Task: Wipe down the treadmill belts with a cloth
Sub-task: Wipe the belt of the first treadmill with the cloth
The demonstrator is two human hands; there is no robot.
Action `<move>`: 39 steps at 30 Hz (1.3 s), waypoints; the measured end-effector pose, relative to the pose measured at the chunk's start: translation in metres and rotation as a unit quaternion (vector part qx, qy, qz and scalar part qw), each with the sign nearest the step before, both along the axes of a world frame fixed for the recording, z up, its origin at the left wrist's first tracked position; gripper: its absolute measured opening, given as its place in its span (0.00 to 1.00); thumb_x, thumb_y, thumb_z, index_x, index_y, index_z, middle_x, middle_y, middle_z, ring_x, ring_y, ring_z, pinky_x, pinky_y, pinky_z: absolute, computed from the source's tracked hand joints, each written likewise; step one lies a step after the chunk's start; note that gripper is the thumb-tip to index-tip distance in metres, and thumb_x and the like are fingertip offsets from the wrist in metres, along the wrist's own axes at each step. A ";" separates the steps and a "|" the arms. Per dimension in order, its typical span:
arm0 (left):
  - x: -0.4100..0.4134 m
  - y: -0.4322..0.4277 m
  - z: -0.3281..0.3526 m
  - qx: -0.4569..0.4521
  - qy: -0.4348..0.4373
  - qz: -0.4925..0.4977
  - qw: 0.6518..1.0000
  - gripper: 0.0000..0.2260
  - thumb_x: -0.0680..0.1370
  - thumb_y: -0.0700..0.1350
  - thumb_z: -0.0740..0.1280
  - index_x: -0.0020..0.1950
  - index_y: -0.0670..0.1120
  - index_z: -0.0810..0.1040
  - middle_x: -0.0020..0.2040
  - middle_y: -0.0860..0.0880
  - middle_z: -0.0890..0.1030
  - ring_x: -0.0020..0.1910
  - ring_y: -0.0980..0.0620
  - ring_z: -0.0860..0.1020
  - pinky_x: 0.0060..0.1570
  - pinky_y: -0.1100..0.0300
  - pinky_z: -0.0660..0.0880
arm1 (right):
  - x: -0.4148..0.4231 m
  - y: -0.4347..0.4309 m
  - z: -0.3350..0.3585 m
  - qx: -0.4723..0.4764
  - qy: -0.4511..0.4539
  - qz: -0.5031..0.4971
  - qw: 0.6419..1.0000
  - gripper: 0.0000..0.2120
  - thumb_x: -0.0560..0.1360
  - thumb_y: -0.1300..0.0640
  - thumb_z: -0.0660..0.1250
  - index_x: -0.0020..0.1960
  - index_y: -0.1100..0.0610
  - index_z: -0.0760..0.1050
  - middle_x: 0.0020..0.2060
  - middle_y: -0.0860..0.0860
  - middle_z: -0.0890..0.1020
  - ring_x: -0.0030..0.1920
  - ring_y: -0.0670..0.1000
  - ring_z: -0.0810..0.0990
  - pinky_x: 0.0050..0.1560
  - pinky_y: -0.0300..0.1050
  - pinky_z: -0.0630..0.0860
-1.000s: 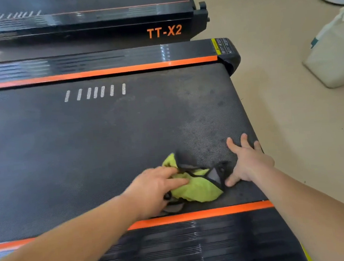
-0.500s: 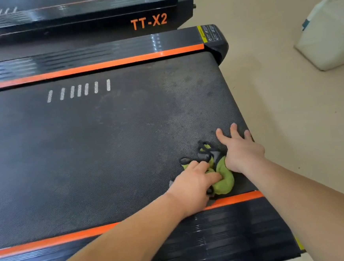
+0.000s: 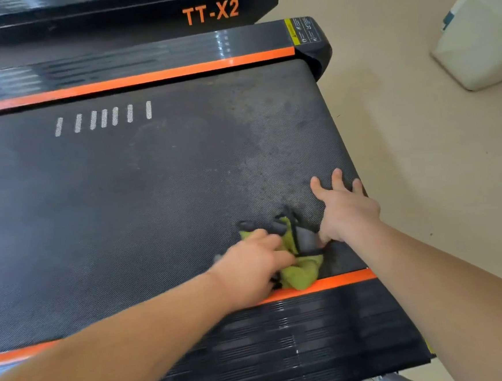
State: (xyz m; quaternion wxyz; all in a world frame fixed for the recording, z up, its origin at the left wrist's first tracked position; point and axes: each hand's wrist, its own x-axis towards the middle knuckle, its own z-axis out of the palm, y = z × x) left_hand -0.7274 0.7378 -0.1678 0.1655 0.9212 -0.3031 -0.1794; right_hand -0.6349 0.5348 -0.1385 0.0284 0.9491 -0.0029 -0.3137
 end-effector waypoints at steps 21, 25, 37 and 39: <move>-0.005 0.002 0.009 0.025 -0.032 0.008 0.999 0.21 0.71 0.44 0.61 0.62 0.58 0.80 0.52 0.51 0.77 0.50 0.46 0.74 0.47 0.48 0.79 | -0.012 -0.096 -0.015 0.234 -0.042 -0.150 0.960 0.34 0.75 0.53 0.76 0.77 0.42 0.68 0.74 0.52 0.74 0.71 0.55 0.75 0.72 0.48 0.71; 0.026 -0.126 0.006 -0.003 -0.025 0.000 1.000 0.19 0.78 0.42 0.64 0.67 0.55 0.79 0.59 0.46 0.75 0.59 0.43 0.70 0.49 0.46 0.77 | -0.004 -0.107 -0.024 0.289 -0.042 -0.186 0.938 0.20 0.79 0.60 0.65 0.67 0.44 0.81 0.65 0.52 0.82 0.64 0.58 0.79 0.61 0.43 0.74; 0.018 -0.014 0.003 0.034 -0.058 -0.009 0.998 0.23 0.69 0.45 0.64 0.61 0.63 0.78 0.51 0.56 0.77 0.47 0.50 0.75 0.42 0.54 0.80 | 0.017 -0.125 -0.011 0.372 0.077 -0.264 0.886 0.22 0.83 0.64 0.59 0.67 0.43 0.79 0.59 0.47 0.79 0.60 0.51 0.80 0.61 0.49 0.79; 0.011 -0.006 0.001 0.013 -0.068 0.004 0.998 0.23 0.69 0.46 0.59 0.61 0.62 0.79 0.49 0.56 0.77 0.45 0.50 0.74 0.43 0.54 0.80 | 0.019 -0.130 -0.010 0.378 0.087 -0.273 0.880 0.24 0.83 0.65 0.57 0.64 0.40 0.80 0.56 0.44 0.81 0.58 0.49 0.81 0.61 0.47 0.78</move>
